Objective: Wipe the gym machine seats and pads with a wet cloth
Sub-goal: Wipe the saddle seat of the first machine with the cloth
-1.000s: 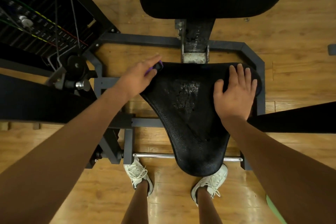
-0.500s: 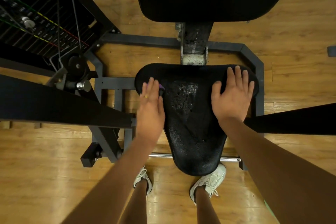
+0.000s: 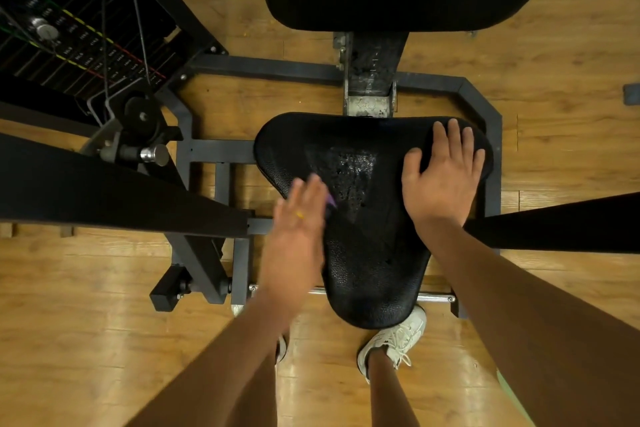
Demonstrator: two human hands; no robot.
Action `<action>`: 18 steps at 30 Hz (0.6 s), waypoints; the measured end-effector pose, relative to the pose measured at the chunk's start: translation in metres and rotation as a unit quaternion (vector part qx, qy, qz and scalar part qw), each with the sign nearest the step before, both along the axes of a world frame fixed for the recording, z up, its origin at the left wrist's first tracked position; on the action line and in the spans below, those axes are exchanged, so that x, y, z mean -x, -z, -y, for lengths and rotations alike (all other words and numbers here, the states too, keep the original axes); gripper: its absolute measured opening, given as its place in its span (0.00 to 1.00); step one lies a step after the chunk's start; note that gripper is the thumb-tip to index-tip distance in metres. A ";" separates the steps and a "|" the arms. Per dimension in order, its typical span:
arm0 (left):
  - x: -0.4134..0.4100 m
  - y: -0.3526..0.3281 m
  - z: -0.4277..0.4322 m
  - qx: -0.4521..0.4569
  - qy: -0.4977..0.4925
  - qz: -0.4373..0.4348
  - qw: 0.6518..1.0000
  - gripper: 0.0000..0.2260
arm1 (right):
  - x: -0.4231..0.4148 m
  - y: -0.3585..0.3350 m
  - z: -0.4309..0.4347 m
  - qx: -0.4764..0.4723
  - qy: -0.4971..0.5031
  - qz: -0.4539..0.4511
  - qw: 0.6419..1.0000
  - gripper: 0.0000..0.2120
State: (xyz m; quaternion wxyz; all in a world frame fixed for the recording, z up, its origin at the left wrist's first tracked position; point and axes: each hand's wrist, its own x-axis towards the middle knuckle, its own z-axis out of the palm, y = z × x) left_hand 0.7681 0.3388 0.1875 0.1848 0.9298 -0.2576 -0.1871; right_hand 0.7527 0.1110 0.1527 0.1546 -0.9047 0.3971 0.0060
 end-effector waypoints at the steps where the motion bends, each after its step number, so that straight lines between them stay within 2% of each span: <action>1: -0.024 0.002 -0.002 0.014 -0.049 -0.023 0.998 0.31 | -0.001 0.000 0.000 0.002 0.000 0.001 1.000 0.28; 4: -0.091 0.011 0.012 0.038 -0.113 -0.043 0.992 0.23 | -0.001 0.002 0.001 0.006 0.003 0.001 1.000 0.28; 9: -0.124 0.024 0.044 0.034 -0.073 -0.035 0.996 0.19 | 0.001 0.004 0.001 -0.001 0.003 -0.001 1.000 0.28; 15: -0.029 0.000 0.029 0.053 -0.009 -0.054 0.997 0.23 | 0.001 0.003 0.001 0.001 0.003 0.000 1.000 0.28; 18: 0.041 -0.017 0.034 0.053 0.063 -0.060 0.995 0.23 | 0.002 0.003 0.000 -0.001 0.004 0.000 1.000 0.28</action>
